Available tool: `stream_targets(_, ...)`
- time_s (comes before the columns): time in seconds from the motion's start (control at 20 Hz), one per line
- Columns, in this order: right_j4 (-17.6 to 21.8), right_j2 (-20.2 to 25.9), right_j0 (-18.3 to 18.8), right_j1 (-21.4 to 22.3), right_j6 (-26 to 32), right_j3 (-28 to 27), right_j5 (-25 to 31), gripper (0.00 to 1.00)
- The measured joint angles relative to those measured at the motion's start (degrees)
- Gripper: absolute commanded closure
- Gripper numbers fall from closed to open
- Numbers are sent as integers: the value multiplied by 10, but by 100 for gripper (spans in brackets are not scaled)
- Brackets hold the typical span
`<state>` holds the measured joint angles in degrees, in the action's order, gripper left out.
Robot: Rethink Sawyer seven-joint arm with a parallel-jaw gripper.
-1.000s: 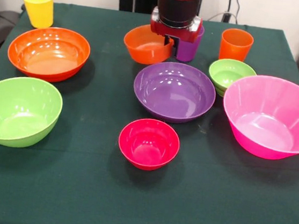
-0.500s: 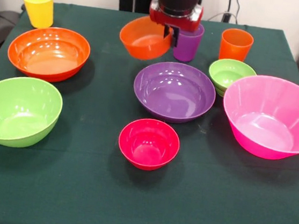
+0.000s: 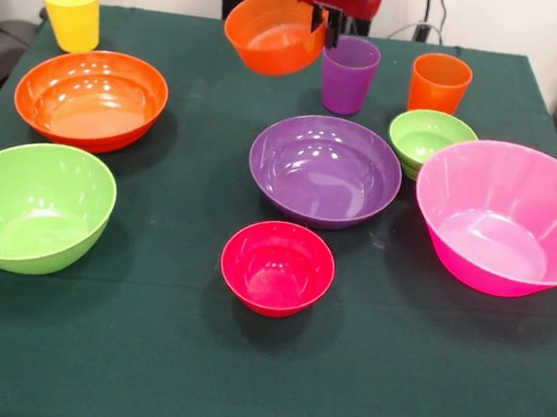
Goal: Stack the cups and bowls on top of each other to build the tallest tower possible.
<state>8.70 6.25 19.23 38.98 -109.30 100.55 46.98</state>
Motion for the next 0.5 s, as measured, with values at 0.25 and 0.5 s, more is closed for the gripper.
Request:
stream_targets(0.25, -2, 0, -1, 9, 0, -1, 5, 100)
stream_targets(0.5, -3, 0, -1, 9, 0, -2, 5, 100)
